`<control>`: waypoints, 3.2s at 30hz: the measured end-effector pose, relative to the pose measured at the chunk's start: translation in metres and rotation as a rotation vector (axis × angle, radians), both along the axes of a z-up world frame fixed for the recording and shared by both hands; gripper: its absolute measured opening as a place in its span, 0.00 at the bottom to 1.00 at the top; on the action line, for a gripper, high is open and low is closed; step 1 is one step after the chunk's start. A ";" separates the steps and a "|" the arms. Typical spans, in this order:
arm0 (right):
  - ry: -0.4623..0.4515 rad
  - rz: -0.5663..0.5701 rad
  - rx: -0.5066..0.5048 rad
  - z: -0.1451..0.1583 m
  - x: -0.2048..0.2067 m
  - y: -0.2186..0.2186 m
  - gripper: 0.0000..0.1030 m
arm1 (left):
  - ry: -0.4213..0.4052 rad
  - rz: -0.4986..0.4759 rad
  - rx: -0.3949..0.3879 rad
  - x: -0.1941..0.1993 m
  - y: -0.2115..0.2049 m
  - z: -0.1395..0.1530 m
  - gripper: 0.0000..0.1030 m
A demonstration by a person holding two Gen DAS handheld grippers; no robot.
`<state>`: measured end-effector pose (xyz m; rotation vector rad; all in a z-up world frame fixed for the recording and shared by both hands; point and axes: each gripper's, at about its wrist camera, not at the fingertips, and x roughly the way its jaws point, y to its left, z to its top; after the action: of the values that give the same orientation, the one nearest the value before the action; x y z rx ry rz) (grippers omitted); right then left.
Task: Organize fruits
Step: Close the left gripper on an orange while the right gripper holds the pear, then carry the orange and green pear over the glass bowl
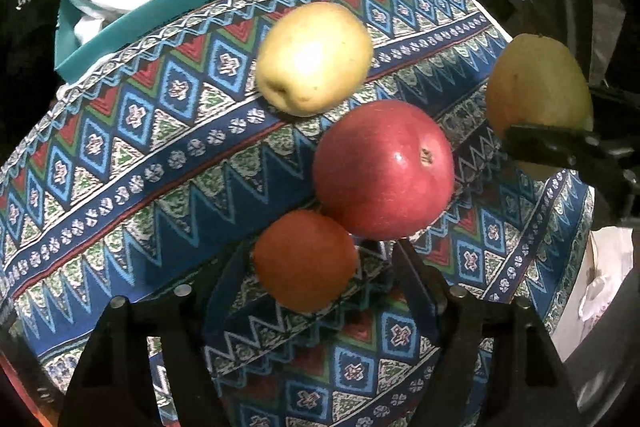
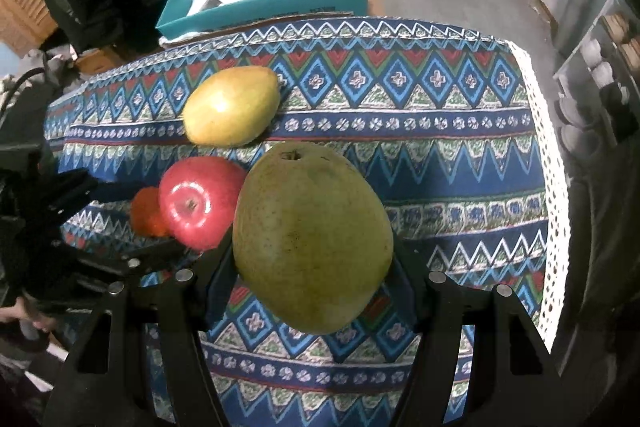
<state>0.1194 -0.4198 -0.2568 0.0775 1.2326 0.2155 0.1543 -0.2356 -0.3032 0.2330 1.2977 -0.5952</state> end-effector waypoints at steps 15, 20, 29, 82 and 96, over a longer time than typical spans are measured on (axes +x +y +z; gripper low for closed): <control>-0.042 0.025 -0.033 0.009 -0.008 0.013 0.64 | -0.065 0.025 -0.012 -0.002 0.013 0.010 0.46; -0.057 0.029 -0.030 0.015 -0.012 0.016 0.64 | -0.097 0.027 -0.016 -0.006 0.018 0.025 0.46; -0.108 0.056 -0.061 0.033 -0.021 0.026 0.64 | -0.197 0.040 -0.024 -0.020 0.033 0.071 0.46; -0.279 0.368 0.044 0.131 -0.022 0.219 0.64 | -0.391 0.357 -0.036 -0.076 0.225 0.178 0.46; -0.251 0.491 0.069 0.127 -0.018 0.302 0.64 | -0.367 0.506 -0.042 -0.086 0.306 0.166 0.46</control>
<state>0.1015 -0.1174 -0.1297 -0.1912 0.9774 0.6742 0.0681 0.0703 -0.1371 -0.0262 0.9350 -0.1364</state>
